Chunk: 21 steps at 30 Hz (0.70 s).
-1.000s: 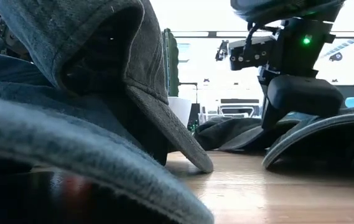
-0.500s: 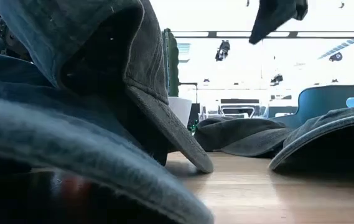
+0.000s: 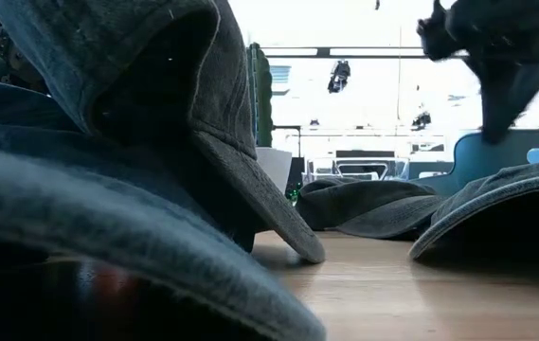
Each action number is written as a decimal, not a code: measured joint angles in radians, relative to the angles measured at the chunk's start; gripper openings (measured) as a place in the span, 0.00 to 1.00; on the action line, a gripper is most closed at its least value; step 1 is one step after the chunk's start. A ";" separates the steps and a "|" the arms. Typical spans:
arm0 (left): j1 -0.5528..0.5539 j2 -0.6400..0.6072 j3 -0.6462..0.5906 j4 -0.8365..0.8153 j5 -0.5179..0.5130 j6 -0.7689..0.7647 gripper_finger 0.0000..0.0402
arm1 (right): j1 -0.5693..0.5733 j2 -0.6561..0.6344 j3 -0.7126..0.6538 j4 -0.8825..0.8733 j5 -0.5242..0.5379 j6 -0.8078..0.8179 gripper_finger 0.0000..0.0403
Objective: Pick & Place hat
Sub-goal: Put the right black cap into the blue bin
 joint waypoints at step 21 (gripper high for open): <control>0.000 0.000 0.000 0.211 0.000 -0.362 0.43 | -0.267 0.003 -0.054 0.283 0.348 0.093 0.49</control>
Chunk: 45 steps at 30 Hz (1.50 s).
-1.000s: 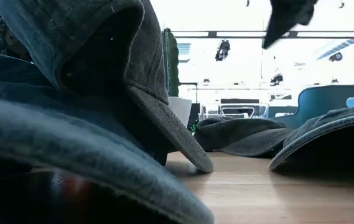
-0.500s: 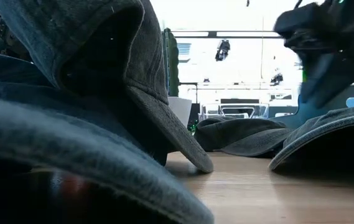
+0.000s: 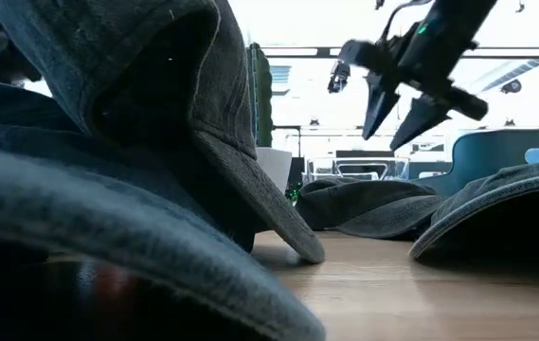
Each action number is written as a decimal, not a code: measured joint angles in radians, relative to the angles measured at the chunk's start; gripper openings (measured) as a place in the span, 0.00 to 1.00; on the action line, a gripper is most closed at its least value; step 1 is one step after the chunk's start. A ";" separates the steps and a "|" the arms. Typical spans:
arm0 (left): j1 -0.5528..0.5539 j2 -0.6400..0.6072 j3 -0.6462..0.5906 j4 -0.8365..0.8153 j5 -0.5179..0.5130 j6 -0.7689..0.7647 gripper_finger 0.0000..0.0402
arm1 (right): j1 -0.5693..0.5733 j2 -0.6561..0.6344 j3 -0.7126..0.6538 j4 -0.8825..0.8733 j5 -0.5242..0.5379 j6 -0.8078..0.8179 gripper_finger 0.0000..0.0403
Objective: Pick & Place hat
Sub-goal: Put the right black cap into the blue bin
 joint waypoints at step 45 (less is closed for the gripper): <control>-0.369 0.536 0.181 0.268 -0.215 -0.451 0.43 | -0.111 0.302 0.089 0.268 -0.625 -0.526 0.48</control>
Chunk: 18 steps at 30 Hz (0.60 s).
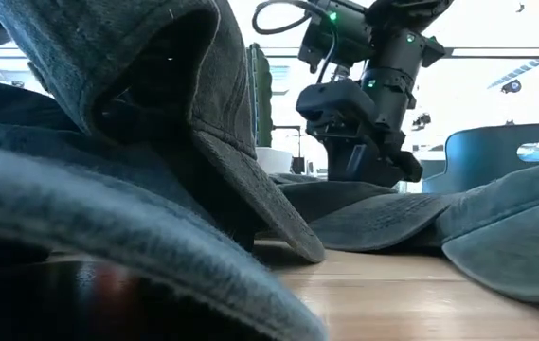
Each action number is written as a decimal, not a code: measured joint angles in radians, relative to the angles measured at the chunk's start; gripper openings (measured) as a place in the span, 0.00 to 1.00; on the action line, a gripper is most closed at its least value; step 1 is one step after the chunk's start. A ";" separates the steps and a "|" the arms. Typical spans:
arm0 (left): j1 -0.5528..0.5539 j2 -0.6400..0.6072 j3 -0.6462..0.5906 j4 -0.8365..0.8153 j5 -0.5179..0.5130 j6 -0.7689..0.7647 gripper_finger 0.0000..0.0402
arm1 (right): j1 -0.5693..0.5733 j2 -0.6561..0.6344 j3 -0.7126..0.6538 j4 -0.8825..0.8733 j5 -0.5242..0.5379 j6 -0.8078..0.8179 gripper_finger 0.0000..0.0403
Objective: Pick & Place hat
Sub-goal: Put the right black cap into the blue bin
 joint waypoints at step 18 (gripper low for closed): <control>-0.008 0.599 0.270 0.175 -0.097 -0.052 0.43 | 0.053 -0.025 0.190 -0.211 -0.075 -0.325 0.48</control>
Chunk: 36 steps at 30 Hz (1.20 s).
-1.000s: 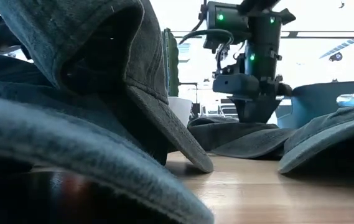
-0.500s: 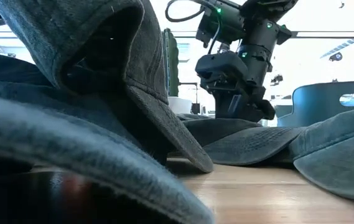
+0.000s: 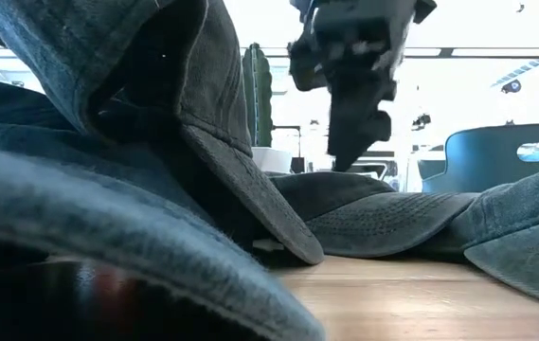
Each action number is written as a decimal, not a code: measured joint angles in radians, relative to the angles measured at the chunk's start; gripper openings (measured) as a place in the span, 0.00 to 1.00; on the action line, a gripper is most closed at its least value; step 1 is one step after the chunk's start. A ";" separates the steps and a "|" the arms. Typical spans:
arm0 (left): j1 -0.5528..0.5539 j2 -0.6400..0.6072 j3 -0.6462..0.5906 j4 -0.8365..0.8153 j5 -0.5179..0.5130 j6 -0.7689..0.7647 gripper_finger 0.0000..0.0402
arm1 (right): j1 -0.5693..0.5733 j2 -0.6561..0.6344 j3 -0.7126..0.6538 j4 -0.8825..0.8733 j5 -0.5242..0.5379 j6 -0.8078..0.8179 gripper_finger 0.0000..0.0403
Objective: Pick & Place hat
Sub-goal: Put the right black cap into the blue bin
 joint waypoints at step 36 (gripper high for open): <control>0.017 0.701 0.688 -0.737 0.023 0.471 0.43 | 0.465 -0.016 -0.085 -0.059 0.285 1.369 0.48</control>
